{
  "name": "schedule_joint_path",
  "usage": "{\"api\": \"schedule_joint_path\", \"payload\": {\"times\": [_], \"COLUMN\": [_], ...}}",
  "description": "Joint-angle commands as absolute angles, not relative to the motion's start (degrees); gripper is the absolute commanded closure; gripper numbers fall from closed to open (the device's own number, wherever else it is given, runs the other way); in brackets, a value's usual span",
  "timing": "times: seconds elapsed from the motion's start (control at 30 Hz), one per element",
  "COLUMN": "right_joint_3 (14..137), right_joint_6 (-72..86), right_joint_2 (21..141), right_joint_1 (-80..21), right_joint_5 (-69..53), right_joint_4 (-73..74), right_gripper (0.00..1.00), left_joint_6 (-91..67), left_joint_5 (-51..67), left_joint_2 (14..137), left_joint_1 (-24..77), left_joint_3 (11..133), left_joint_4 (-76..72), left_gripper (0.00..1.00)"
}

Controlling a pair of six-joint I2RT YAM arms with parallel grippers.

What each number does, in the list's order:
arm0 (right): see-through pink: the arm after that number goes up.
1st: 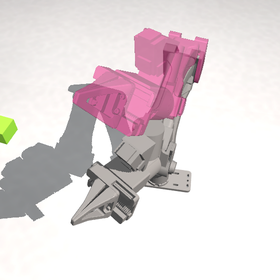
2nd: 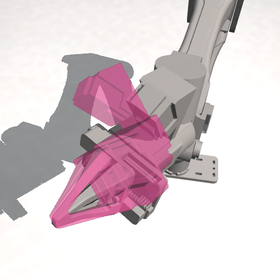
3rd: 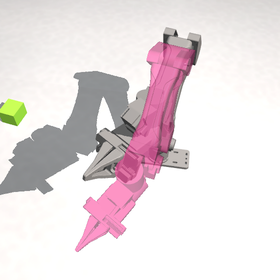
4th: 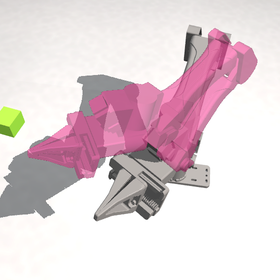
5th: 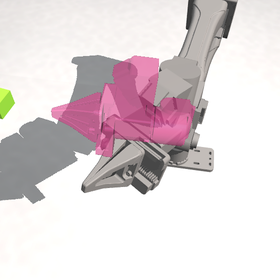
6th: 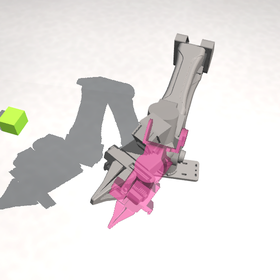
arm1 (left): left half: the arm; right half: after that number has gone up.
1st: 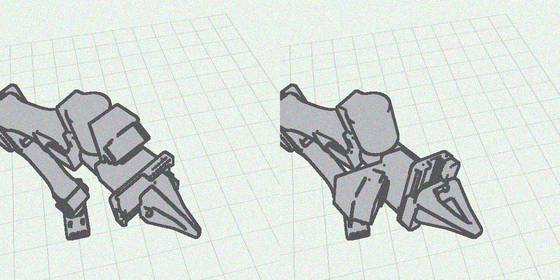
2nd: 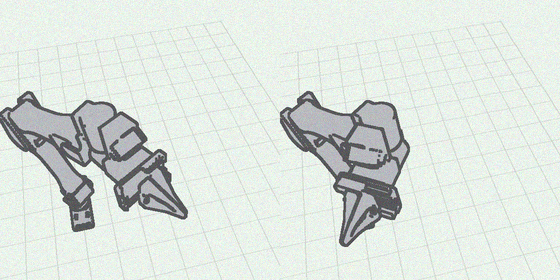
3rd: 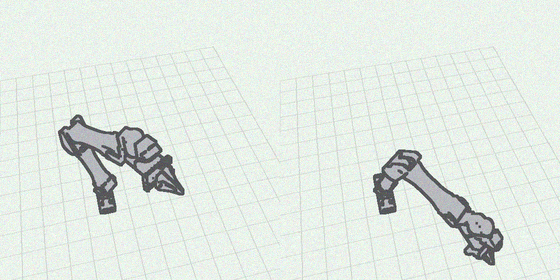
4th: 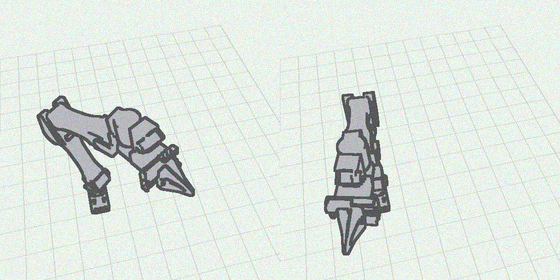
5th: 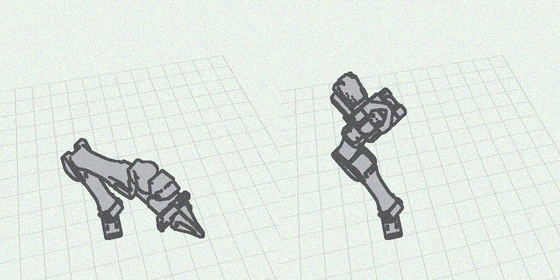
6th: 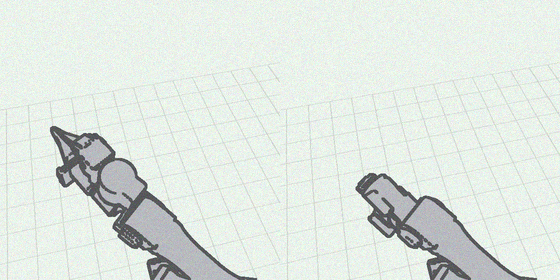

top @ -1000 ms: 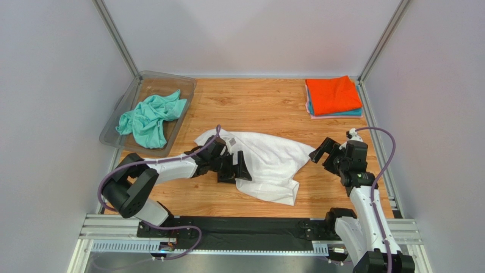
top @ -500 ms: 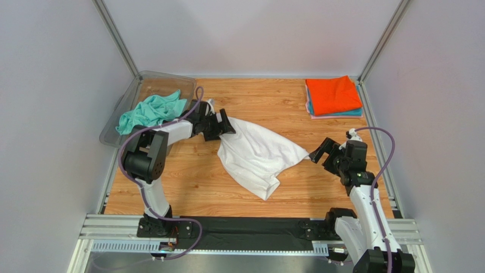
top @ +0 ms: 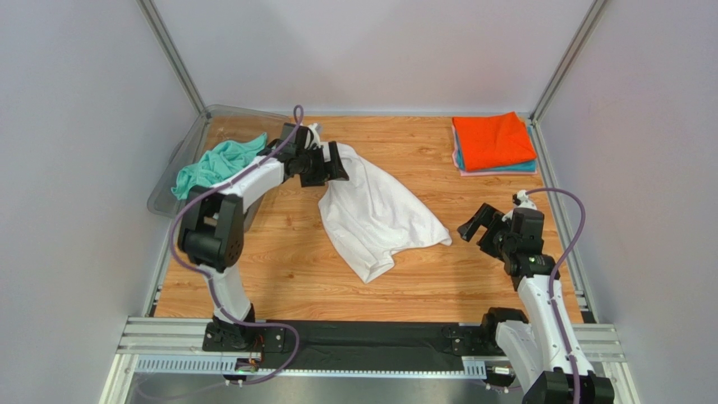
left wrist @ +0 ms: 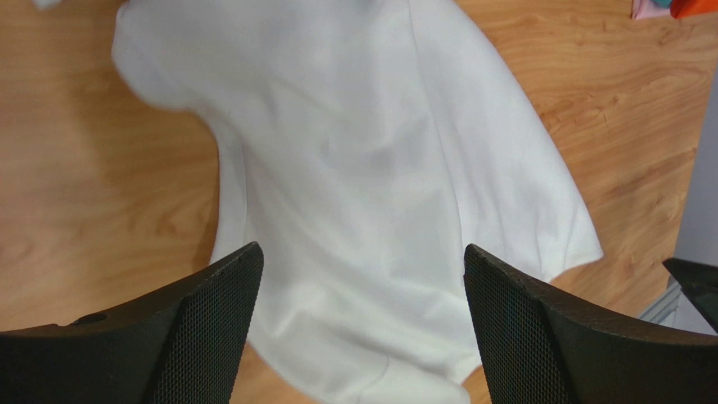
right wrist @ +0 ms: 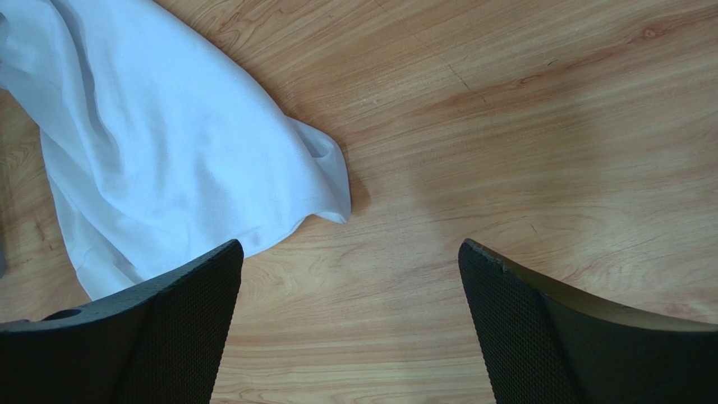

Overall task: Fold and stack the t-shirts
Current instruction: Flatten the tshirt out

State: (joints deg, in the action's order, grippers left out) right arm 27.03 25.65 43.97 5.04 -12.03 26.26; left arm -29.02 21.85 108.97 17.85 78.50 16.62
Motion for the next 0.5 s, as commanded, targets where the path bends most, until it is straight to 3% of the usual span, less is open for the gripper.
{"api": "schedule_joint_path", "payload": {"times": [0.0, 0.17, 0.47], "right_joint_3": [26.98, 27.07, 26.72], "right_joint_6": [25.58, 25.66, 25.84], "right_joint_2": [42.98, 42.28, 41.31], "right_joint_1": [4.92, 4.92, 4.92], "right_joint_5": [-11.87, -11.78, -12.22], "right_joint_4": [25.05, 25.05, 24.96], "right_gripper": [0.00, 0.00, 0.00], "left_joint_6": [-29.00, -32.77, -46.48], "left_joint_5": [18.02, 10.82, 8.71], "left_joint_2": [94.60, 79.40, 79.00], "left_joint_1": [18.89, 29.77, 52.02], "left_joint_3": [73.76, 60.92, 53.70], "left_joint_4": [26.52, 33.74, 34.54], "left_gripper": [0.05, 0.05, 0.07]}}
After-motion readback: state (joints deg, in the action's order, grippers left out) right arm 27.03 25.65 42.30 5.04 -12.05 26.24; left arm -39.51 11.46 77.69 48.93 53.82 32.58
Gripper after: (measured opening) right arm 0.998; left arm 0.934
